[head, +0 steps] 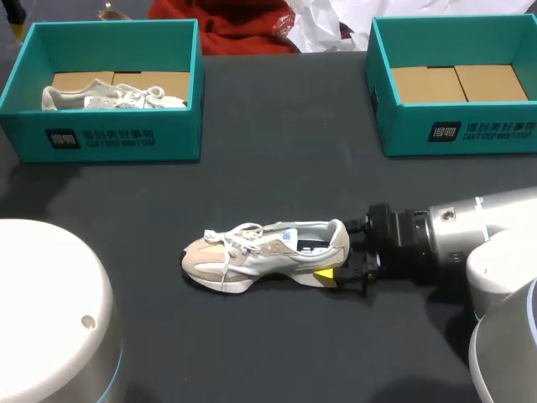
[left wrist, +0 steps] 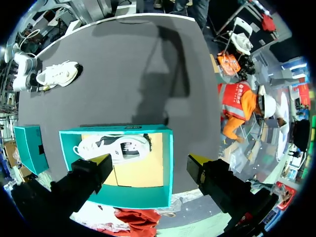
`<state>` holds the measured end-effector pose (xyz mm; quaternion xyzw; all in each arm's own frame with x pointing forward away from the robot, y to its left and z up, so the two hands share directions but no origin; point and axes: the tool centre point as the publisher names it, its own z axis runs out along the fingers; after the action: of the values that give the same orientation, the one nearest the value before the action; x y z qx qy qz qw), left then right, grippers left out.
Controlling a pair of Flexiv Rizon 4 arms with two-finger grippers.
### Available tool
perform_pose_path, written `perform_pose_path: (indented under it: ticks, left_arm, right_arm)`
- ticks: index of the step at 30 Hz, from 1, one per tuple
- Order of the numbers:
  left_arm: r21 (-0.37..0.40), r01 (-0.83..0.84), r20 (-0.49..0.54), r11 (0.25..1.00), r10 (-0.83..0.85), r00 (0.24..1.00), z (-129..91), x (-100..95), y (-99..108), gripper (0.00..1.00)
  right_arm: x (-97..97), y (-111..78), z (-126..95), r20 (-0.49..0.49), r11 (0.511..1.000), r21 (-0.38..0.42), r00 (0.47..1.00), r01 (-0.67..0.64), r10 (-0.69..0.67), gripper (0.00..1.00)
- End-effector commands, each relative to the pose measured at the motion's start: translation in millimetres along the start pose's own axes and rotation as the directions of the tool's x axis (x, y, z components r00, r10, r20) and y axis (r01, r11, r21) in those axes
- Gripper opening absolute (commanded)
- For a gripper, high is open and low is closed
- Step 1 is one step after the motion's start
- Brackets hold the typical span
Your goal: Take the shoe out of the shoebox, open the shoe tongue, remove and reinsert the insole, then place the shoe into the shoebox
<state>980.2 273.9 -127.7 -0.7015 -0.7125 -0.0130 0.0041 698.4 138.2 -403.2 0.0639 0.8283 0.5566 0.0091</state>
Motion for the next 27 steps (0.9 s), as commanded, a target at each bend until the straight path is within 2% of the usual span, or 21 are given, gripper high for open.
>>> perform_pose_path:
  ticks: [1, 3, 4, 6, 8, 9, 21, 22, 24, 25, 27]
  left_arm:
    - [0.074, 0.391, -0.025, 0.917, -0.39, 0.92, -3.6, -18.3, -30.0, 1.0]
    - [0.106, 0.52, -0.059, 0.848, -0.516, 0.854, 3.1, -24.4, -42.1, 1.0]
    - [0.088, 0.579, -0.091, 0.81, -0.572, 0.815, 6.6, -28.8, -50.5, 1.0]
    - [0.115, 0.64, -0.102, 0.76, -0.632, 0.769, 10.6, -36.4, -65.3, 1.0]
    - [0.065, 0.692, -0.116, 0.719, -0.683, 0.721, 14.0, -46.5, -80.3, 1.0]
    - [0.043, 0.679, -0.105, 0.733, -0.673, 0.732, 13.3, -51.8, -89.0, 1.0]
    - [0.043, 0.679, -0.105, 0.733, -0.673, 0.732, 13.3, -51.8, -89.0, 1.0]
    - [0.065, 0.705, -0.096, 0.706, -0.699, 0.709, 12.5, -57.8, -93.4, 1.0]
    - [0.071, 0.798, -0.107, 0.598, -0.791, 0.603, 12.2, -73.7, -102.3, 1.0]
    - [0.073, 0.845, -0.132, 0.529, -0.835, 0.534, 13.3, -83.9, -106.1, 1.0]
    - [0.021, 0.926, -0.179, 0.377, -0.91, 0.375, 18.0, -104.8, -115.6, 1.0]
  right_arm:
    - [0.3, 0.7, -0.1, 0.002, 1.0, 0.002, 1.0, 0.0, 0.0, 0.0]
    - [0.3, 0.7, -0.1, 0.002, 1.0, 0.002, 1.0, 0.0, 0.0, 0.0]
    - [0.3, 0.7, -0.1, 0.002, 1.0, 0.002, 1.0, 0.0, 0.0, 0.0]
    - [0.3, 0.7, -0.1, 0.002, 1.0, 0.002, 1.0, 0.0, 0.0, 0.0]
    - [0.3, 0.7, -0.1, 0.002, 1.0, 0.002, 1.0, 0.0, 0.0, 0.0]
    - [0.3, 0.7, -0.1, 0.002, 1.0, 0.002, 1.0, 0.0, 0.0, 0.0]
    - [0.3, 0.7, -0.1, 0.002, 1.0, 0.002, 1.0, 0.0, 0.0, 0.0]
    - [0.3, 0.7, -0.1, 0.002, 1.0, 0.002, 1.0, 0.0, 0.0, 0.0]
    - [0.3, 0.7, -0.1, 0.002, 1.0, 0.002, 1.0, 0.0, 0.0, 0.0]
    - [0.3, 0.7, -0.1, 0.002, 1.0, 0.002, 1.0, 0.0, 0.0, 0.0]
    - [0.3, 0.7, -0.1, 0.002, 1.0, 0.002, 1.0, 0.0, 0.0, 0.0]
